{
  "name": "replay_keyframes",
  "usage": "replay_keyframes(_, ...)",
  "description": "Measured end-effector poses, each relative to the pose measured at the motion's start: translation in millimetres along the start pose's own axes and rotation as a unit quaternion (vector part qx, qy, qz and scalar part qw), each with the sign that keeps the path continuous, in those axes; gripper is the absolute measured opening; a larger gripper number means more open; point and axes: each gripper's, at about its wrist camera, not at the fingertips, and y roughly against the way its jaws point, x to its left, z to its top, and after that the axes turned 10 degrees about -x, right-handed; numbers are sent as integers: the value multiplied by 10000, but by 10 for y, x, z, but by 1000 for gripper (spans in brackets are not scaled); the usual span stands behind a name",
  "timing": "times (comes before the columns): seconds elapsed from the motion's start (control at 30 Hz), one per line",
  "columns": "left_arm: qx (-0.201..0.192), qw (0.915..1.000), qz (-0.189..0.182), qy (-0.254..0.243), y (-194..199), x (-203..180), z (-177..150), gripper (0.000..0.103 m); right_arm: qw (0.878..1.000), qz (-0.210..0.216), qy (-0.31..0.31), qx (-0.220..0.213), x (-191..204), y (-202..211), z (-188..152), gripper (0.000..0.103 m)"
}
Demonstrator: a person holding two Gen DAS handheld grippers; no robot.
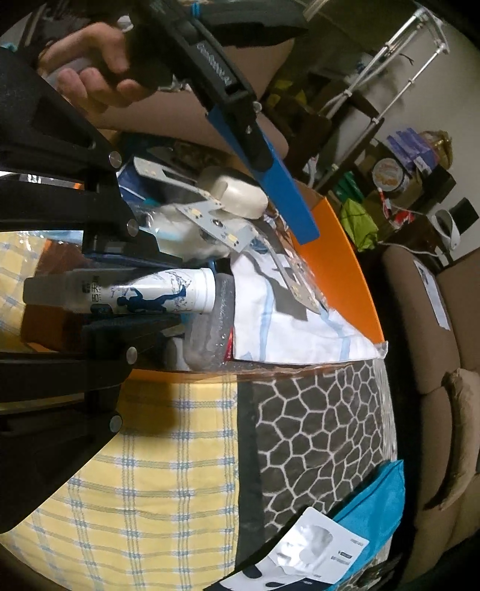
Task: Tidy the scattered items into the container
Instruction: 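Lower the Pepsi box and tube into the orange box and open both tools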
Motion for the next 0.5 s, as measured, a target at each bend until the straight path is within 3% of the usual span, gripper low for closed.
replay_keyframes(0.1, 224, 9997, 12, 126, -16, 18, 12, 80, 9999, -76, 68, 33, 32, 30, -15, 25)
replay_keyframes(0.13, 318, 9993, 32, 178, -7, 19, 14, 87, 9999, -107, 109, 22, 42, 74, -13, 26)
replay_keyframes(0.2, 417, 9988, 2, 263, 66, 8, 17, 94, 9998, -93, 191, 0, 71, 155, -1, 43)
replay_keyframes(0.23, 445, 9987, -6, 255, 121, -7, 15, 95, 9997, -70, 250, -31, 79, 209, 4, 59)
replay_keyframes(0.37, 470, 9985, 146, 242, 457, -99, -40, 101, 9975, -241, 636, -204, 103, 483, 16, 61)
replay_keyframes(0.5, 302, 9995, 13, 135, 745, -231, -132, 101, 9968, -346, 611, -383, 29, 758, 4, 61)
